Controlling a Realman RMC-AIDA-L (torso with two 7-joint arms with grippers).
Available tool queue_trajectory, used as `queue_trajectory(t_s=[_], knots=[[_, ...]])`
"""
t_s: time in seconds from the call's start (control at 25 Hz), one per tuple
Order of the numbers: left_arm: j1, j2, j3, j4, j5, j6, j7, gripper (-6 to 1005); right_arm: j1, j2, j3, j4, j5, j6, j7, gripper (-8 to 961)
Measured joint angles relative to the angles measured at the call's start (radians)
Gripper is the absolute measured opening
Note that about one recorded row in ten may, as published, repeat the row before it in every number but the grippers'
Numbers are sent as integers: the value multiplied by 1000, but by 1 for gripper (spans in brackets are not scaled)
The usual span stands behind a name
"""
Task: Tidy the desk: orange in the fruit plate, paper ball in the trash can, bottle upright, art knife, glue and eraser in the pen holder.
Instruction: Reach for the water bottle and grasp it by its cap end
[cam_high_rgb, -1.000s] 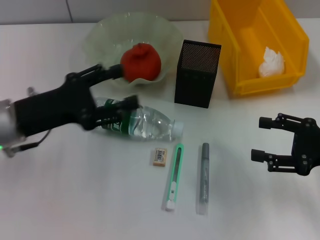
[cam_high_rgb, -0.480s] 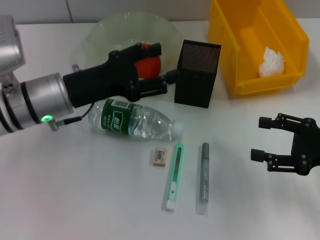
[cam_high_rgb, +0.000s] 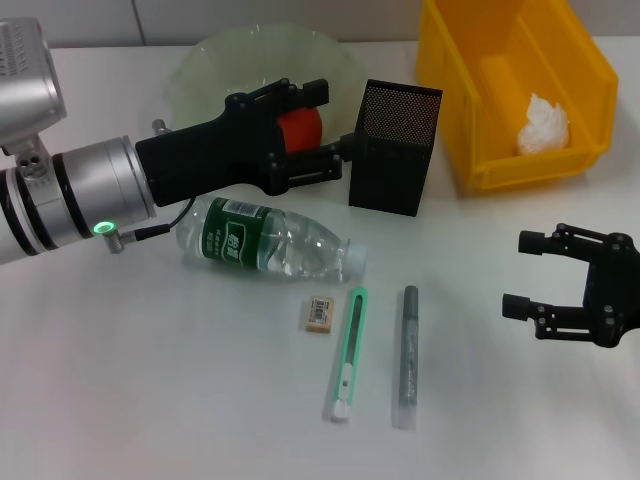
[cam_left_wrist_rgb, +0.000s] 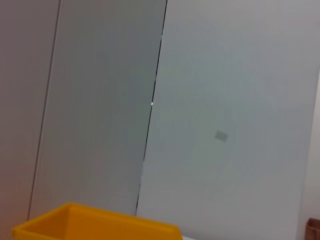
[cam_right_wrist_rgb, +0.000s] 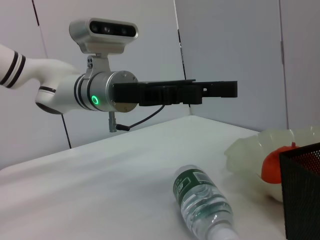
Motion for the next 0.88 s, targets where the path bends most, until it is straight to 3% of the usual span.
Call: queue_trajectory(t_s=[0.56,0.88], knots=[[4,4,20,14,7,6,-4,823,1,0,0,0,0,0,3,832],[2,10,242,232,33,-6,-142,819,-1,0,0,0,-4,0,4,832]])
